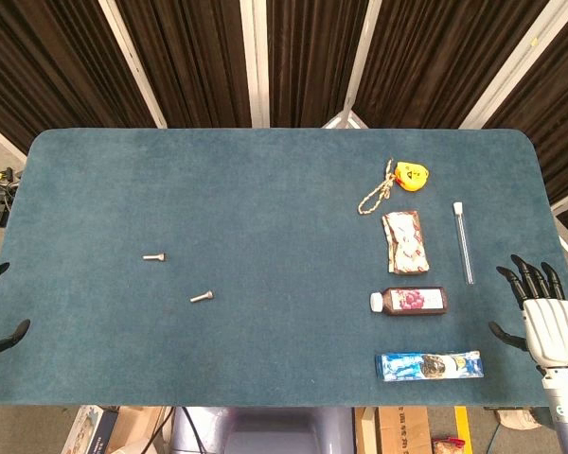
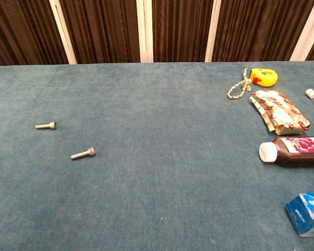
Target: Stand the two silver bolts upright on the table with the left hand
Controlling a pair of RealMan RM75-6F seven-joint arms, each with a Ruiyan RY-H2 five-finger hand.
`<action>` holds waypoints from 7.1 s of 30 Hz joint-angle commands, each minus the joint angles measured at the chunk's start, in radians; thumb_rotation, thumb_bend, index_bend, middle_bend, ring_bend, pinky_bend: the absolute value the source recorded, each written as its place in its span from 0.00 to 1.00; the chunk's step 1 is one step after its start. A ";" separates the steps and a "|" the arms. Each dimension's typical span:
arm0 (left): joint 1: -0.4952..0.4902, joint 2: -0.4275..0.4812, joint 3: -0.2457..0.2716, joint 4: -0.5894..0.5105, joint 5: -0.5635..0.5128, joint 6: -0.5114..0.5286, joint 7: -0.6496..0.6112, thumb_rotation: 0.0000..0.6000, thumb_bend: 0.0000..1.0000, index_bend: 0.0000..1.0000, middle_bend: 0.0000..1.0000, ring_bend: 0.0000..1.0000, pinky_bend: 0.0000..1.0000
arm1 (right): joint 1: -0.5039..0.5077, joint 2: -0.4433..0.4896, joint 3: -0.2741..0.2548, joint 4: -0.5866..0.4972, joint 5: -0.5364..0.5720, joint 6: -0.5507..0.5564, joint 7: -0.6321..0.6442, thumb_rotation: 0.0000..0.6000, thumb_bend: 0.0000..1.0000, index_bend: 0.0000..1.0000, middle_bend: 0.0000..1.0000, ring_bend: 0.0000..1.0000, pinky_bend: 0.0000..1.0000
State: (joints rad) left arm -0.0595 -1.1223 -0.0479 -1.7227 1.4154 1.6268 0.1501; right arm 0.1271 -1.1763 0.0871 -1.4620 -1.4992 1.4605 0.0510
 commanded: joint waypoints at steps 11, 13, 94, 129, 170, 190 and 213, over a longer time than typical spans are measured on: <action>0.007 0.002 0.004 -0.008 0.029 -0.008 -0.008 1.00 0.31 0.19 0.02 0.00 0.00 | -0.005 0.003 0.001 -0.010 -0.001 0.012 -0.005 1.00 0.17 0.18 0.09 0.12 0.00; 0.004 0.001 0.002 -0.004 0.021 -0.023 -0.011 1.00 0.31 0.19 0.02 0.00 0.00 | -0.006 0.003 0.001 -0.012 0.001 0.012 -0.006 1.00 0.17 0.18 0.09 0.12 0.00; -0.583 -0.570 -0.163 0.575 -0.515 -0.607 0.376 1.00 0.49 0.47 0.07 0.00 0.00 | 0.014 -0.042 0.006 0.034 0.068 -0.065 -0.041 1.00 0.17 0.18 0.09 0.12 0.00; -0.583 -0.610 -0.154 0.658 -0.491 -0.611 0.400 1.00 0.50 0.52 0.09 0.00 0.00 | 0.017 -0.057 0.009 0.039 0.081 -0.075 -0.058 1.00 0.17 0.18 0.09 0.12 0.00; -0.673 -0.466 -0.189 0.290 -0.662 -0.354 1.077 1.00 0.53 0.57 0.12 0.00 0.00 | 0.020 -0.062 0.005 0.038 0.077 -0.084 -0.034 1.00 0.17 0.18 0.09 0.12 0.00; -0.766 -0.543 -0.184 0.377 -0.962 -0.345 1.315 1.00 0.53 0.57 0.12 0.00 0.00 | 0.020 -0.067 0.006 0.045 0.081 -0.082 -0.048 1.00 0.17 0.18 0.09 0.12 0.00; -0.827 -0.600 -0.167 0.385 -1.004 -0.317 1.351 1.00 0.47 0.38 0.09 0.00 0.00 | 0.022 -0.070 0.007 0.051 0.081 -0.084 -0.042 1.00 0.17 0.18 0.09 0.12 0.00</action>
State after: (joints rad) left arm -0.8847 -1.7286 -0.2157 -1.3159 0.4050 1.3016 1.5030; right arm 0.1490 -1.2469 0.0937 -1.4114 -1.4187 1.3761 0.0092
